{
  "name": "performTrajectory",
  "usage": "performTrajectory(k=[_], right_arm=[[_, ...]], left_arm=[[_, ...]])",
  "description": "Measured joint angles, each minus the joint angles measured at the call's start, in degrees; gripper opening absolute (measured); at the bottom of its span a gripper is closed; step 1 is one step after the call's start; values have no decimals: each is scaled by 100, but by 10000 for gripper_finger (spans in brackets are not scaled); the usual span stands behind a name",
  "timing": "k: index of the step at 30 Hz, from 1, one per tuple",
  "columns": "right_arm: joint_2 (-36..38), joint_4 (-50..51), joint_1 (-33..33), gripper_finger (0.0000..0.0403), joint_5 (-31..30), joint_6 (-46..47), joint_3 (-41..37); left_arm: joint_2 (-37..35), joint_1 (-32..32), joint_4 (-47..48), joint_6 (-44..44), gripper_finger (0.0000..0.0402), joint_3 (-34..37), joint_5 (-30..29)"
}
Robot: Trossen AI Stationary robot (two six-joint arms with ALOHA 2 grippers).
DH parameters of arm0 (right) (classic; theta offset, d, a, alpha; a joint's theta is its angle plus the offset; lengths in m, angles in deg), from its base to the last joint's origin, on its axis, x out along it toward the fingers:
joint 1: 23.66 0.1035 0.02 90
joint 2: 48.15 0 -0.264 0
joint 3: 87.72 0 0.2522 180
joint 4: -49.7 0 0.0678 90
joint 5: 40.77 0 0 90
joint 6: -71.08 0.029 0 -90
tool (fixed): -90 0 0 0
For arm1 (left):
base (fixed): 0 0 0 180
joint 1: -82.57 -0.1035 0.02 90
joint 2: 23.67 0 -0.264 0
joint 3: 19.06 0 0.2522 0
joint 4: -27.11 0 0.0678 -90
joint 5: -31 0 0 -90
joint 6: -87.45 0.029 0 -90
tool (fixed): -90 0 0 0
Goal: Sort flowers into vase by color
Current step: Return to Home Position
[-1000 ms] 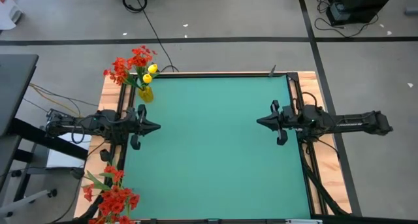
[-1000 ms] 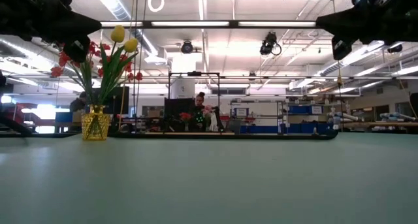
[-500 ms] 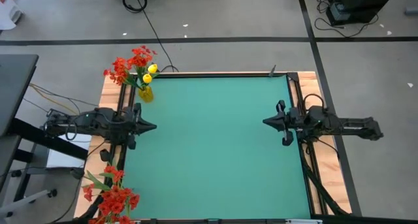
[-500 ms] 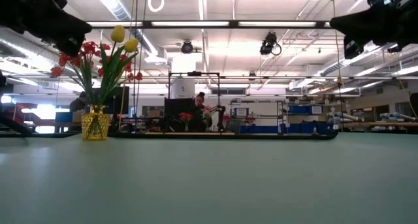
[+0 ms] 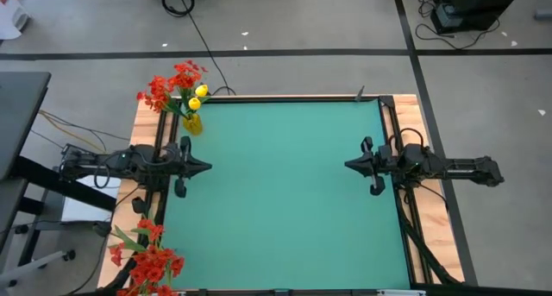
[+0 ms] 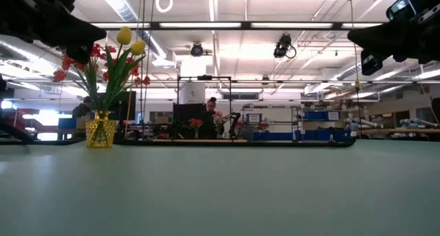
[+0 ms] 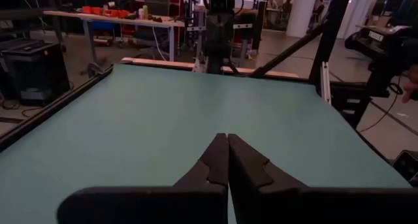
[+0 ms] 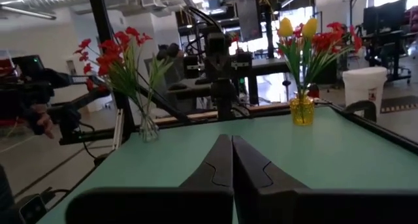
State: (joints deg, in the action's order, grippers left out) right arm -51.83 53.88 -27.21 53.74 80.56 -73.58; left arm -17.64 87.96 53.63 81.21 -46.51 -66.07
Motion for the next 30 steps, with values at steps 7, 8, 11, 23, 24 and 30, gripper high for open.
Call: performTrajectory(k=[7,8,11,23,24,30], right_arm=[[-1,212,0,0,75,3,0],[-2,243,0,0,93,6,0],[-2,247,0,1,119,98,0],[-2,245,0,1,95,-51,0],[-2,247,0,1,69,-53,0],[0,229,0,1,57,-34,0]], left_arm=[[-1,0,-115,90,5,214,-22],[-5,0,-89,135,5,214,-26],[-59,0,-2,205,4,214,-33],[-62,-7,-439,631,4,483,-79],[-59,-7,-731,595,4,627,-79],[-48,-7,-1762,460,4,1247,-77]])
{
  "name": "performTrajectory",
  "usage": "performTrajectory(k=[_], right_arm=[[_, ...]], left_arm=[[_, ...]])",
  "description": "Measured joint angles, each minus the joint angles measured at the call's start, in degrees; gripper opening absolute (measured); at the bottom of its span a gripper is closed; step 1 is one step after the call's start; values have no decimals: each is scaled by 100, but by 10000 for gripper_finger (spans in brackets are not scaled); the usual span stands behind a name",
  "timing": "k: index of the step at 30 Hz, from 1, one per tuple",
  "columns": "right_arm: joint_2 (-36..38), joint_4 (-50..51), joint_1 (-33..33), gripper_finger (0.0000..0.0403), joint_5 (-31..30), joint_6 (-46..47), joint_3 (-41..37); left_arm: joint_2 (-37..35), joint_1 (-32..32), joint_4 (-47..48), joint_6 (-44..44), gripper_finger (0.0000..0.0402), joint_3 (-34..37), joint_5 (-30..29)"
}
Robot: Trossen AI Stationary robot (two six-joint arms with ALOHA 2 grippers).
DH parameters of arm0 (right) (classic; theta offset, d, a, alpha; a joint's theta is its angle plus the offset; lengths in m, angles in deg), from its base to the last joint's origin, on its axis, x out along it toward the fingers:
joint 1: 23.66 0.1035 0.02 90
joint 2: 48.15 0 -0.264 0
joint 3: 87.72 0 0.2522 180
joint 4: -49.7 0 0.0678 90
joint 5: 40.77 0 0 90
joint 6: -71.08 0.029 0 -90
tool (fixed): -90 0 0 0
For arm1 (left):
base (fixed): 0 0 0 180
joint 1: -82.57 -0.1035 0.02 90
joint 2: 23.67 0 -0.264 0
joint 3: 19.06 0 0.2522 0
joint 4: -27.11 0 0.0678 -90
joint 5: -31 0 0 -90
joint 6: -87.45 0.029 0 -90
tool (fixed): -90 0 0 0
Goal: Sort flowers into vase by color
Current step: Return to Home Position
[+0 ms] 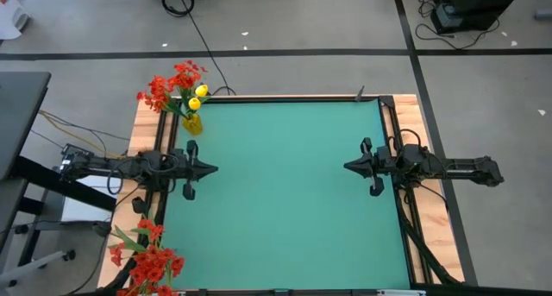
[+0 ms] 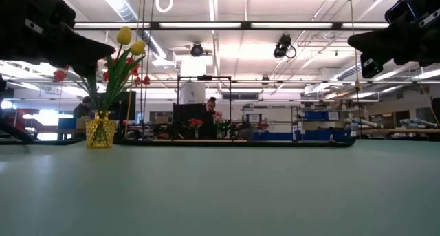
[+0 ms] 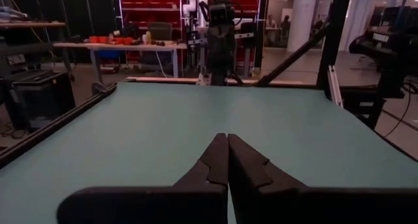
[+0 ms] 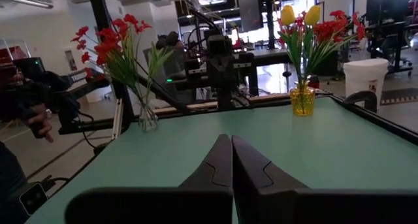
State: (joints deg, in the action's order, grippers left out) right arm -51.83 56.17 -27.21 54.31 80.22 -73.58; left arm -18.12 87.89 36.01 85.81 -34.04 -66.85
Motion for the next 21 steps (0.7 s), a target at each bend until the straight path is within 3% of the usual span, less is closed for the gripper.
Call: performTrajectory(k=[21], right_arm=[[0,70,2,13,137,-170,0]], left_arm=[[6,0,280,552,4,71,97]])
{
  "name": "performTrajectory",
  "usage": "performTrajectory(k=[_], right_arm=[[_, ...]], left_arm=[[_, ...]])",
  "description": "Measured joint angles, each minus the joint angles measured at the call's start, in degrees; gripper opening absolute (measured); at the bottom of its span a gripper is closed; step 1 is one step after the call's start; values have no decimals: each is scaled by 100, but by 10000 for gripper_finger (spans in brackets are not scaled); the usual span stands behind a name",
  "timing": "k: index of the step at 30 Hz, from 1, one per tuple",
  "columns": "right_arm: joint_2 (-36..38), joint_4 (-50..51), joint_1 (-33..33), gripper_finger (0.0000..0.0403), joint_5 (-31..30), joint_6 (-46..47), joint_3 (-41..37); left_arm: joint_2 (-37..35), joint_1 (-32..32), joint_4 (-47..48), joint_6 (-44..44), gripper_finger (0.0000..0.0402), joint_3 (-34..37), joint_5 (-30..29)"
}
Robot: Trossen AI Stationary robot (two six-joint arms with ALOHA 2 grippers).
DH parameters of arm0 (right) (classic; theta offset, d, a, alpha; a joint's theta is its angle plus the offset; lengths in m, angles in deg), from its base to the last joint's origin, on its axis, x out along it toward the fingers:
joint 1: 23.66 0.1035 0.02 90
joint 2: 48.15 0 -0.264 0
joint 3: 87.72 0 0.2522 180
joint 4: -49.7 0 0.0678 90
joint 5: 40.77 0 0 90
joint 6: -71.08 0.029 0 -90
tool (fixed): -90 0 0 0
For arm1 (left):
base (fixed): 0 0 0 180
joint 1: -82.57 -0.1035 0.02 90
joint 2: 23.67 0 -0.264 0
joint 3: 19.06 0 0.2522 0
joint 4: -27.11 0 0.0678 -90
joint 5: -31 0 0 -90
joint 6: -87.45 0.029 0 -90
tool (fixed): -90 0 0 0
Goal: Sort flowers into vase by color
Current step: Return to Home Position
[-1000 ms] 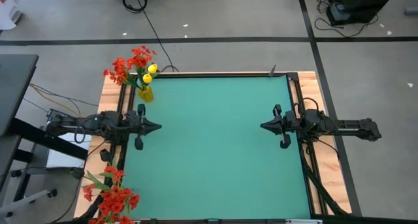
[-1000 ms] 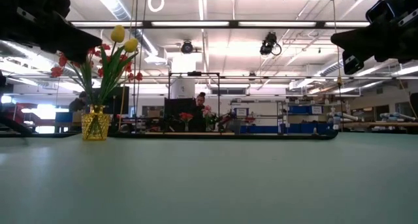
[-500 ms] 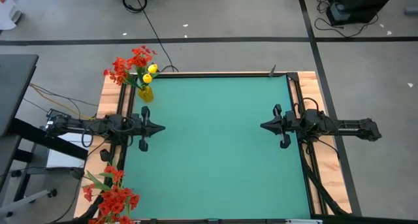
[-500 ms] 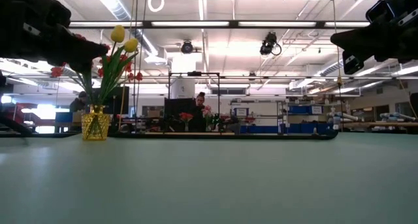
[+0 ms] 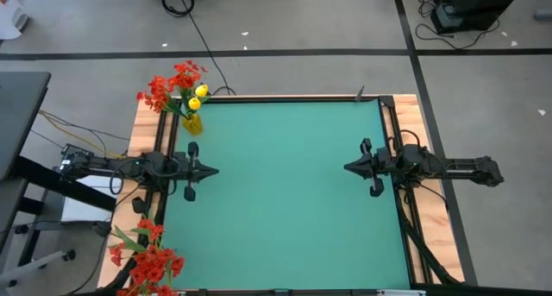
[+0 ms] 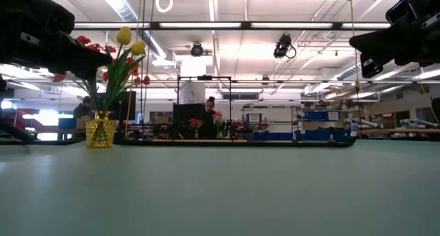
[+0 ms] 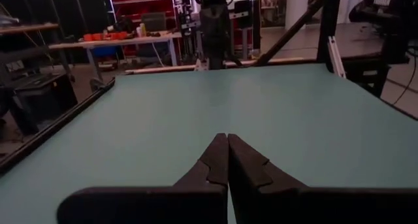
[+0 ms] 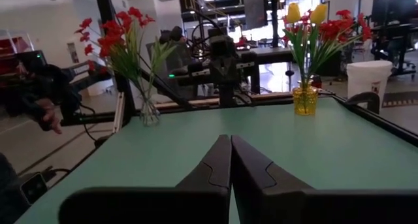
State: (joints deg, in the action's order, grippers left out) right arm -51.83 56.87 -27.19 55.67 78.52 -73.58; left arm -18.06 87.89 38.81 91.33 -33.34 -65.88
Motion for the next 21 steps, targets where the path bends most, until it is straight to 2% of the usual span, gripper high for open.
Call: performTrajectory(k=[7,21], right_arm=[[-2,-30,-1,21,-141,7,0],[-2,-65,-1,25,-142,7,0]], left_arm=[[0,0,16,-592,4,2,-11],[0,0,14,-606,4,5,-15]])
